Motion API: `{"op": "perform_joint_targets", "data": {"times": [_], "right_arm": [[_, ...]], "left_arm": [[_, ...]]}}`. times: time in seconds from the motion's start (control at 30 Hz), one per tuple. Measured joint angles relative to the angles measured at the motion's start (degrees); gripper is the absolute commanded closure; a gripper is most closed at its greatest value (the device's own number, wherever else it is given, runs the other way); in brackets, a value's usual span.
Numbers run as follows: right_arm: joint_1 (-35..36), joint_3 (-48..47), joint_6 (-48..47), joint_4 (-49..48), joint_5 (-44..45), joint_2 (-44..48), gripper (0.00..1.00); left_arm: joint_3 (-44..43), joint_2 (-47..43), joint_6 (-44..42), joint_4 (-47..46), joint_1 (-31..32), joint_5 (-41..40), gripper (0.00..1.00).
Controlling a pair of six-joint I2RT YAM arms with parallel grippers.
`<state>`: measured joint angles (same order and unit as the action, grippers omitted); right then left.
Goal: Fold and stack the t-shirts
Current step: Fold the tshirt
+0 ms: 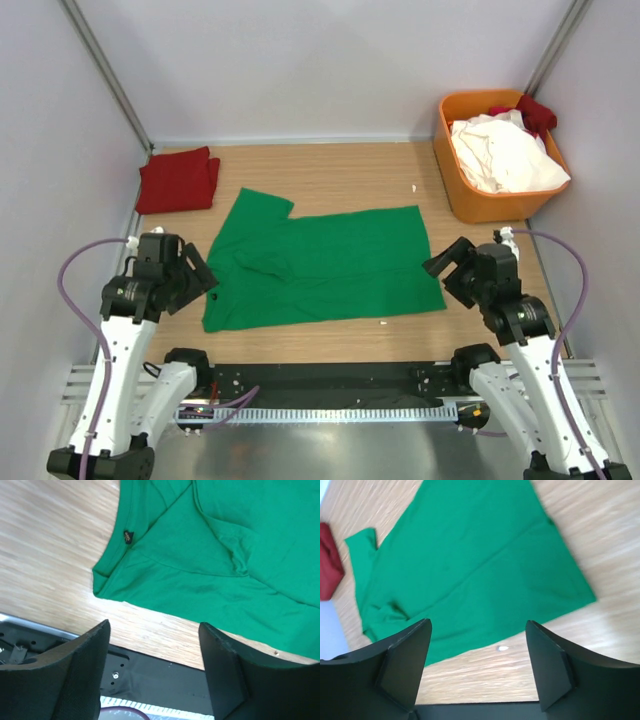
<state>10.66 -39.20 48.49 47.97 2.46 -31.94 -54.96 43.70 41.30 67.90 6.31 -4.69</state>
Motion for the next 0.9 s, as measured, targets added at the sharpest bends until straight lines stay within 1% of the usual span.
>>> {"op": "perform_joint_targets", "data": {"times": [0.07, 0.1, 0.17, 0.2, 0.23, 0.27, 0.3, 0.37, 0.4, 0.43, 0.53, 0.67, 0.8, 0.9], "right_arm": [[0.6, -0.9, -0.8, -2.7, -2.6, -3.4, 0.35], [1.4, -1.1, -1.0, -4.0, -3.2, -5.6, 0.41], [5.4, -2.5, -1.7, -6.3, -3.4, -12.3, 0.53], [9.7, -3.8, -2.0, -7.3, -2.0, -16.2, 0.63], [14.1, -5.6, -2.5, -8.0, -0.5, -19.8, 0.71], [19.3, -8.2, -3.1, -8.9, 0.7, -24.7, 0.86], [24.1, -11.4, -3.7, -9.9, 1.9, -29.1, 0.90], [31.2, -19.6, -5.2, -12.0, 2.5, -39.1, 0.97], [33.5, -23.8, -6.2, -13.9, 2.4, -44.0, 0.99], [35.3, -27.8, -7.0, -15.7, 1.8, -48.8, 0.99], [37.7, -37.0, -9.4, -20.5, -1.4, -61.4, 0.99], [38.4, -47.1, -11.3, -22.6, -7.0, -77.3, 0.99], [38.8, -55.4, -12.3, -22.1, -10.8, -89.2, 0.99], [39.2, -58.8, -12.4, -22.0, -12.5, -93.8, 0.99]], "left_arm": [[0.1, 0.2, -1.0, -0.5, 0.0, 0.4, 0.35], [0.3, 0.7, -1.4, -1.2, 0.0, 0.7, 0.36], [0.5, 2.8, -1.6, -2.1, 0.0, 1.1, 0.36], [0.8, 4.0, -1.3, -3.4, 0.0, 1.4, 0.37], [1.3, 5.0, -1.0, -4.6, 0.0, 1.7, 0.37], [2.0, 5.9, -0.6, -6.2, 0.1, 2.0, 0.39], [3.0, 6.4, 0.0, -7.8, 0.1, 2.2, 0.40], [5.9, 6.8, 1.9, -11.0, 0.5, 2.8, 0.43], [7.7, 6.6, 2.7, -13.0, 0.6, 2.9, 0.44], [9.6, 6.6, 3.8, -14.9, 0.9, 3.0, 0.44], [14.6, 8.2, 5.8, -20.6, 1.6, 3.3, 0.46], [18.1, 16.7, 7.4, -28.0, 2.8, 3.3, 0.46], [20.0, 22.0, 7.8, -33.5, 4.3, 3.2, 0.46], [21.2, 23.3, 7.8, -35.8, 4.7, 2.7, 0.46]]}}
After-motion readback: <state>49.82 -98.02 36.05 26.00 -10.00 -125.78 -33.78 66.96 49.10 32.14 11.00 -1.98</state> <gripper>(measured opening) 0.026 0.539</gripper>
